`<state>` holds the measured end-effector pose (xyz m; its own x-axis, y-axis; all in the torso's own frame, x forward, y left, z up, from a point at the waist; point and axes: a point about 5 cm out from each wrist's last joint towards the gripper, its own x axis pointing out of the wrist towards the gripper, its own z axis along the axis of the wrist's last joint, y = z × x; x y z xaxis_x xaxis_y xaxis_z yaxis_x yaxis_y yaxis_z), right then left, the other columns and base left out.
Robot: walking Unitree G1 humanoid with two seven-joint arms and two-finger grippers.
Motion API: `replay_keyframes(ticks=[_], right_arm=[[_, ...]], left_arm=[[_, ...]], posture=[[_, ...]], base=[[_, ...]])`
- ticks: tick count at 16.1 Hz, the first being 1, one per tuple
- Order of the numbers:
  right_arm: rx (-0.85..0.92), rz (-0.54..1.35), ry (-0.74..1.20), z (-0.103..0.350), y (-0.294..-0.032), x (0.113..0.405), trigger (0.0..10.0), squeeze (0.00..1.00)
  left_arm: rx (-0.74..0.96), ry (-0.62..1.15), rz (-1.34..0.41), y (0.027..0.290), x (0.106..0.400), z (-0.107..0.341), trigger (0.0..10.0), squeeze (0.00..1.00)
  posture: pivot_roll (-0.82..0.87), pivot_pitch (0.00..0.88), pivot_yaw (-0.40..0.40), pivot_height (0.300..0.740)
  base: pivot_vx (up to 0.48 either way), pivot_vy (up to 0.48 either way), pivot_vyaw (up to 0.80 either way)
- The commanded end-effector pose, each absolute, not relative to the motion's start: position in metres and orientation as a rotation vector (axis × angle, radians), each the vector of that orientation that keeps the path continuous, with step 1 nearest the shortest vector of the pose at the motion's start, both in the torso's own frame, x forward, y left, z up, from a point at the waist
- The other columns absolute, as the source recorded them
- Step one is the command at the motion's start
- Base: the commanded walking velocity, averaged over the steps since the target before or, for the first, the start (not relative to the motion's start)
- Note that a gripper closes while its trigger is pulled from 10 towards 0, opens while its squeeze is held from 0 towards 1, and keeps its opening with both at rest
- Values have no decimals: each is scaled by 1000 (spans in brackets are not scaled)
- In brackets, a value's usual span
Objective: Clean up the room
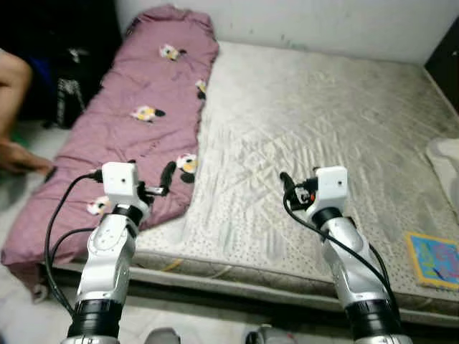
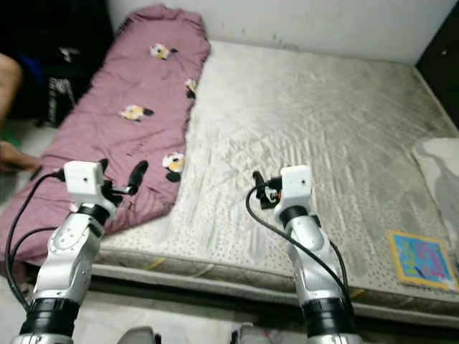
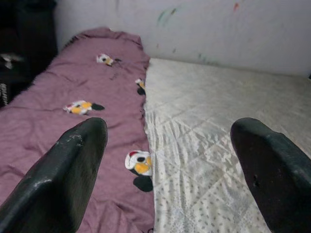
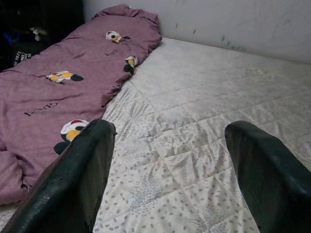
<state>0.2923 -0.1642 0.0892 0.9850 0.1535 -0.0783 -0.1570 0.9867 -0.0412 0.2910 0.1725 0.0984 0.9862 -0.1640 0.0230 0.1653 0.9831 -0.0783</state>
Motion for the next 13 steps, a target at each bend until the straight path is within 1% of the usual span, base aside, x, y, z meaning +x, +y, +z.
replay_keyframes(ticks=[1,2,3,9,13], right_arm=[[-49,137,78,90,-171,292,10000,0],[-50,137,80,90,-171,293,10000,0],[-48,137,80,90,-171,293,10000,0],[-51,142,83,89,-171,293,10000,0],[-54,146,90,87,-170,293,10000,0]], left_arm=[[-78,-20,-189,166,292,99,10000,0],[-77,-20,-188,165,292,99,10000,0],[-78,-19,-188,165,292,99,10000,0],[-88,-5,-183,165,293,97,10000,0],[-94,-2,-189,164,293,97,10000,0]], posture=[[-46,44,-27,740],[-46,44,-27,740],[-46,44,-27,740],[-46,40,-28,740],[-44,37,-28,740]], base=[[285,0,0],[281,0,-800],[244,0,0],[0,0,0],[0,458,0]])
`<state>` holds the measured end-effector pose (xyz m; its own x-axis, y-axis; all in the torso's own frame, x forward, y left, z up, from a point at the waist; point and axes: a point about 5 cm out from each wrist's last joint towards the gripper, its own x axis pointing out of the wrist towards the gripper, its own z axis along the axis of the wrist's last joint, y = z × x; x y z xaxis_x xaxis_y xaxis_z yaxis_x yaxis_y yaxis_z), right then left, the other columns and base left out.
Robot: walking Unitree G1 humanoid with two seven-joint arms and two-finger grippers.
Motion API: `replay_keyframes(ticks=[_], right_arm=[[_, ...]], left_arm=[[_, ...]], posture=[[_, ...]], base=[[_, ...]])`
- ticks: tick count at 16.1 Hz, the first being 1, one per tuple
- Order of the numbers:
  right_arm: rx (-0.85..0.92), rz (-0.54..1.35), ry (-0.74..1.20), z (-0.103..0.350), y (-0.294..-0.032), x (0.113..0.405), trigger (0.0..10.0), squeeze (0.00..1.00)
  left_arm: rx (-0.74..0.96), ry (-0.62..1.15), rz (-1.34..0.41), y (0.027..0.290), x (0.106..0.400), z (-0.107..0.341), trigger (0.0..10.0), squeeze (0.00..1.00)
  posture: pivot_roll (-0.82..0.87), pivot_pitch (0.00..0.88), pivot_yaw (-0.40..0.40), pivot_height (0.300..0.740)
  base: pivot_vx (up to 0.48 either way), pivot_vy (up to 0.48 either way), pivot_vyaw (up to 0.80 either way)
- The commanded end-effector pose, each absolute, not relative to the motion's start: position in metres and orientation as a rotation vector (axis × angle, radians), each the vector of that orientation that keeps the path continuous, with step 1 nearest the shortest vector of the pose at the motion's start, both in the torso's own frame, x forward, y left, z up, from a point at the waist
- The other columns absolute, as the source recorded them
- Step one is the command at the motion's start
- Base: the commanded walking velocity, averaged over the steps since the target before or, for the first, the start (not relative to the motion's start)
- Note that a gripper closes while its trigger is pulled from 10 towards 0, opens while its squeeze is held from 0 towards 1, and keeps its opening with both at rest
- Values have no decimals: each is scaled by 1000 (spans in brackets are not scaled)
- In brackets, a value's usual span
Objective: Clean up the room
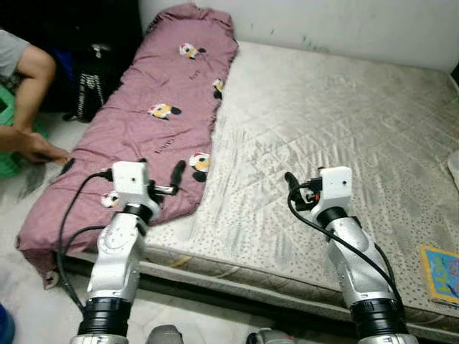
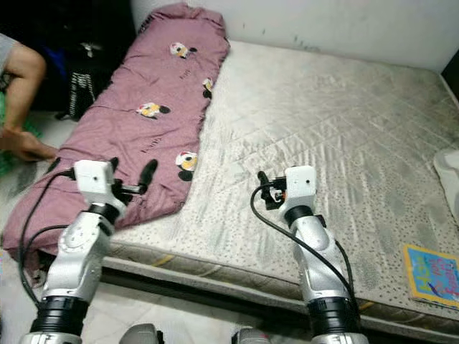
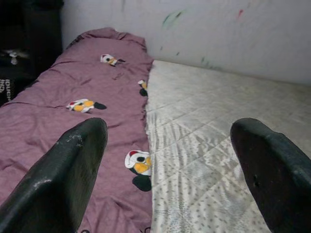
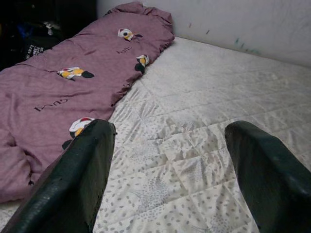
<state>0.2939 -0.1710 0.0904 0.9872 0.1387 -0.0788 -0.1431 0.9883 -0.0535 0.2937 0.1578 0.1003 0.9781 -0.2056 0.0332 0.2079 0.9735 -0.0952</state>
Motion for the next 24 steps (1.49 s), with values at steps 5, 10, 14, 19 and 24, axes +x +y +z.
replay_keyframes(ticks=[5,10,14,19,24], right_arm=[[-58,148,96,86,-170,292,10000,0],[-56,150,97,86,-169,293,10000,0],[-54,148,97,86,-170,294,10000,0],[-56,148,97,86,-170,294,10000,0],[-55,148,99,86,-170,294,10000,0]], left_arm=[[-95,-4,-192,164,293,97,10000,0],[-102,-2,-185,165,293,97,10000,0],[-100,0,-179,165,294,97,10000,0],[-97,2,-173,166,294,96,10000,0],[-95,3,-170,167,294,96,10000,0]], posture=[[-45,33,-27,740],[-45,38,-28,740],[-45,41,-28,740],[-44,39,-29,740],[-44,42,-28,740]], base=[[0,458,-474],[0,459,0],[0,468,0],[0,472,0],[0,476,0]])
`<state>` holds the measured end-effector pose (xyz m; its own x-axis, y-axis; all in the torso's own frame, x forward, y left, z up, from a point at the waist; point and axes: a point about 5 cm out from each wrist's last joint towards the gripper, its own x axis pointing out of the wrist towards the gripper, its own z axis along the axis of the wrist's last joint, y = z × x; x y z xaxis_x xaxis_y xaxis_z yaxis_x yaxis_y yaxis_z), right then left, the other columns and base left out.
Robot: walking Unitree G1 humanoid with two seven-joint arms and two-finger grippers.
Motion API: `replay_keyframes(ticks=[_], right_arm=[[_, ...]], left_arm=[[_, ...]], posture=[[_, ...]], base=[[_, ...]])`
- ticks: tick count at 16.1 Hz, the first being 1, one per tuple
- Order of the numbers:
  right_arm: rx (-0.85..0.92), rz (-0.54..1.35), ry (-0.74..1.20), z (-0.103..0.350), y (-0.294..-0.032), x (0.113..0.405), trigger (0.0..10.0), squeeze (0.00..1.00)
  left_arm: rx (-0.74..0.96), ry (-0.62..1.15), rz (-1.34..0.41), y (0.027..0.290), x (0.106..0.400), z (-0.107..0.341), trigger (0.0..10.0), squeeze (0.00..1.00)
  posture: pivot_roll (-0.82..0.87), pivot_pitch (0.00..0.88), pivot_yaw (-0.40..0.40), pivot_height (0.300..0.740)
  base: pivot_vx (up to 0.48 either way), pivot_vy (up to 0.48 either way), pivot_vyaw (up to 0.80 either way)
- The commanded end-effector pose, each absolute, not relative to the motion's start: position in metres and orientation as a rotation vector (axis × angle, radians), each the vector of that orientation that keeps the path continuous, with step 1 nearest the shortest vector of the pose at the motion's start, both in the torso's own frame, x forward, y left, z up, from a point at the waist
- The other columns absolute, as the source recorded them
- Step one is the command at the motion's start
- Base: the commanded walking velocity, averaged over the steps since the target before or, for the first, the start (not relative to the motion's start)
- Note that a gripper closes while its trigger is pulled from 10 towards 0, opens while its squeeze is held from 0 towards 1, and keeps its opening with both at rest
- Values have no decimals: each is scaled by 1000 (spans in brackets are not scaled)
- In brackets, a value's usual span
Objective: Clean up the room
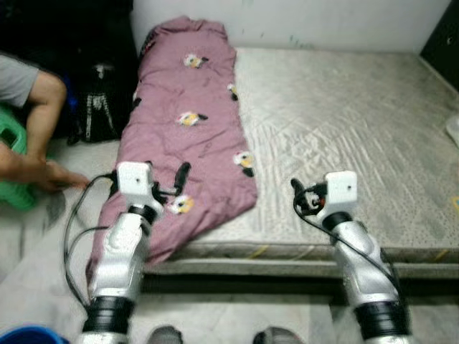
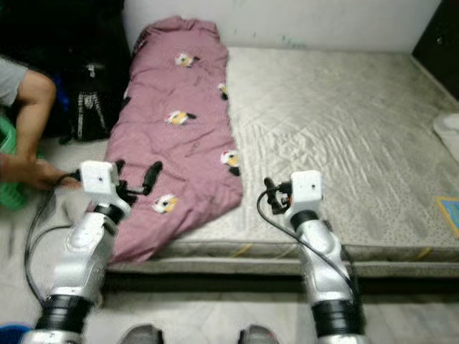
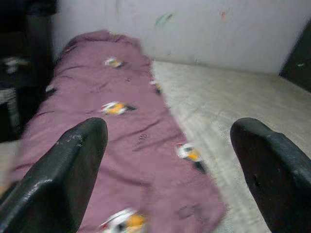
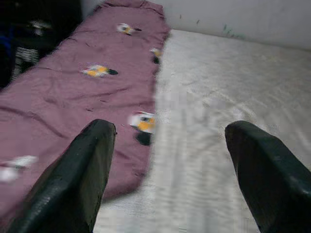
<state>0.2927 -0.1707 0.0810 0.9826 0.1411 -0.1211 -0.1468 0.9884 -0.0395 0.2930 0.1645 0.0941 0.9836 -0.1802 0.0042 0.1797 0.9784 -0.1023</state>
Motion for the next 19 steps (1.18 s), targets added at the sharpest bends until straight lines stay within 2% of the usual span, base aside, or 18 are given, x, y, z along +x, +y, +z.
replay_keyframes(ticks=[1,5,10,19], right_arm=[[-55,147,99,86,-170,294,10000,0],[-58,148,98,86,-170,295,10000,0],[-61,150,97,86,-170,297,10000,0],[-64,156,98,85,-169,296,10000,0]], left_arm=[[-93,4,-169,167,294,96,10000,0],[-92,-8,-155,168,294,97,10000,0],[-101,-20,-183,166,294,98,10000,0],[-98,-23,-202,165,292,98,10000,0]], posture=[[-44,42,-28,740],[-45,40,-29,740],[-44,36,-30,740],[-44,32,-29,740]], base=[[0,476,0],[0,472,0],[0,0,0],[360,0,0]])
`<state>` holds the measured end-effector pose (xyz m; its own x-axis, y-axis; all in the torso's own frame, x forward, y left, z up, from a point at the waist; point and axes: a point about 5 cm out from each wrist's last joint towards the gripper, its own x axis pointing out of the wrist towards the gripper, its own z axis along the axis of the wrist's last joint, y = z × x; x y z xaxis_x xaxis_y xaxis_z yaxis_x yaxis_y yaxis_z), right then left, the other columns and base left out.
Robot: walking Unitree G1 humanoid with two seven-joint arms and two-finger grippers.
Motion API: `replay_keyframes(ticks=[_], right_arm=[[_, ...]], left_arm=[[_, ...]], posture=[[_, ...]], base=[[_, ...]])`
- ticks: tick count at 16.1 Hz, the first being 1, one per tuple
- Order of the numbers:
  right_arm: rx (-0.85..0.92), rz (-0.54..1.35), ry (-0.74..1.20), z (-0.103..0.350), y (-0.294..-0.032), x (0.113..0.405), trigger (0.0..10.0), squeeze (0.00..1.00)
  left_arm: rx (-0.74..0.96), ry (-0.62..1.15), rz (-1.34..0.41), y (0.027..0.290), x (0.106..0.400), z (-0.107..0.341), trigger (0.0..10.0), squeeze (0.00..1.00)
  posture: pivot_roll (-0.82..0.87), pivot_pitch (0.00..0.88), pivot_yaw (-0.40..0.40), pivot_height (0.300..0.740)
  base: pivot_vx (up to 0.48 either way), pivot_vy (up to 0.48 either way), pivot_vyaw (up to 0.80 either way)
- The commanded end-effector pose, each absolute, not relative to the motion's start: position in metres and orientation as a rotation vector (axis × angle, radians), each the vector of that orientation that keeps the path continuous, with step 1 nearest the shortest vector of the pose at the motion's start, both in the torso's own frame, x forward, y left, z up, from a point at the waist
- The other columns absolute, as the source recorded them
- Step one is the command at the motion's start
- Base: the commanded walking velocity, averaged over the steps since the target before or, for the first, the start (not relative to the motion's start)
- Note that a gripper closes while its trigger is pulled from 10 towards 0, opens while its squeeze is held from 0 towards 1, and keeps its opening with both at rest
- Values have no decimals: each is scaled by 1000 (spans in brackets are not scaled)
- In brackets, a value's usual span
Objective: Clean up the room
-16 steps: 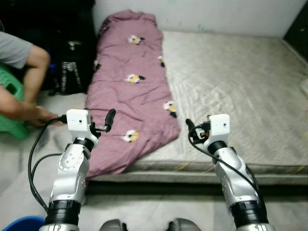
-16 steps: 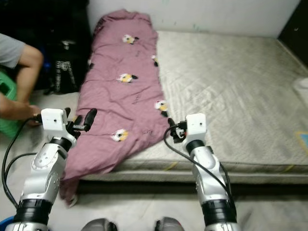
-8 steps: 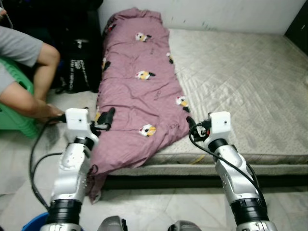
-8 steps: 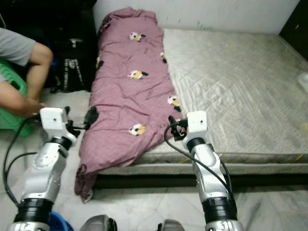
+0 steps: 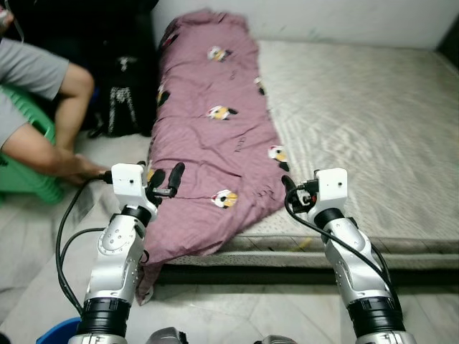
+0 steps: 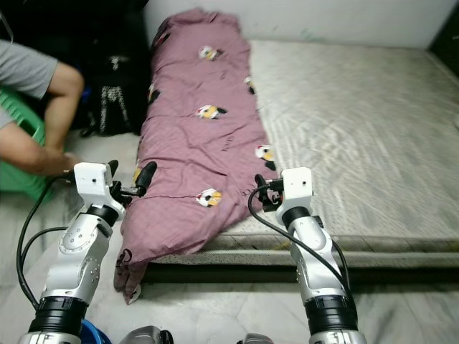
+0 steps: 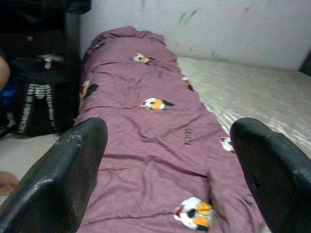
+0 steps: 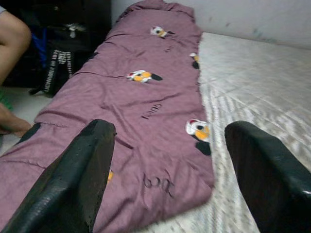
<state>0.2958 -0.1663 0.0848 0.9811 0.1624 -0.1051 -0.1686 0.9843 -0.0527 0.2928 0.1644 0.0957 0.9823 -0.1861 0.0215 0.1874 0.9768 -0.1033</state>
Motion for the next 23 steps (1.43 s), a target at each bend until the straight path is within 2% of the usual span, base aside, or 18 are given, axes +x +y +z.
replay_keyframes(ticks=[1,8,13,16,23], right_arm=[[-64,156,99,85,-169,296,10000,0],[-65,158,106,84,-168,295,10000,0],[-61,153,113,83,-169,295,10000,0],[-62,151,122,82,-169,296,10000,0],[-16,132,147,80,-168,292,10000,0]], left_arm=[[-97,-23,-203,165,292,98,10000,0],[-94,-16,-200,165,292,98,10000,0],[-96,15,-185,164,293,94,10000,0],[-92,19,-170,166,293,94,10000,0],[-64,69,-101,183,272,88,10000,0]], posture=[[-44,32,-29,740],[-43,31,-25,740],[-42,39,-26,740],[-38,41,-26,740],[-23,97,-3,740]], base=[[379,0,0],[374,0,0],[0,0,0],[0,0,-800],[0,0,-142]])
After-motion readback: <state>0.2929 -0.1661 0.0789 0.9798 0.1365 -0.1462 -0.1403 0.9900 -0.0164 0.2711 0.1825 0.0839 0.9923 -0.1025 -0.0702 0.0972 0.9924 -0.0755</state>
